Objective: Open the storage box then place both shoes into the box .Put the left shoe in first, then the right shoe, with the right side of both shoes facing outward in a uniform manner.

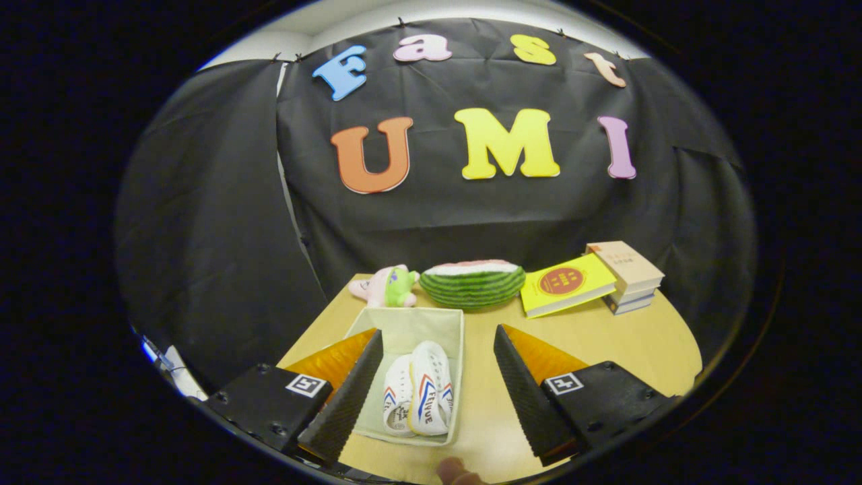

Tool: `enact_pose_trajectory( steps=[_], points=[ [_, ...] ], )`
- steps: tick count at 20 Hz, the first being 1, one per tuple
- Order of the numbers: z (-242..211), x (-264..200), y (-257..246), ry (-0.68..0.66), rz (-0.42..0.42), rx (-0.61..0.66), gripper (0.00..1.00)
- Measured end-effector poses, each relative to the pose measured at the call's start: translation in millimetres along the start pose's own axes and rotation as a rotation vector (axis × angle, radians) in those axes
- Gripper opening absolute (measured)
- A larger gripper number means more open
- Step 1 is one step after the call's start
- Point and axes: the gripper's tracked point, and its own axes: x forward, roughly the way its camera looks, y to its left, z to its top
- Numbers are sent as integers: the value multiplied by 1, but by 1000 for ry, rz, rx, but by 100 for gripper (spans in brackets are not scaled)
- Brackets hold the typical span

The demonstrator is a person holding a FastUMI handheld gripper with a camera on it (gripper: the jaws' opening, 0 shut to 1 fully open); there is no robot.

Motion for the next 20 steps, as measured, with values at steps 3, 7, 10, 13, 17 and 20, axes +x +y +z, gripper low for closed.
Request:
enact_pose_trajectory(
  steps=[3, 7, 10, 13, 17, 20],
  points=[
    [20, -25, -7, -87, -36, -44, 100],
    [43, -59, -16, -236, -70, -80, 100],
    [52, -81, -18, -314, -71, -77, 100],
    [57, -98, -25, -376, -91, -99, 100],
    [55, -107, -45, -398, -129, -101, 100],
    [59, -120, -62, -461, -179, -100, 100]
  ],
)
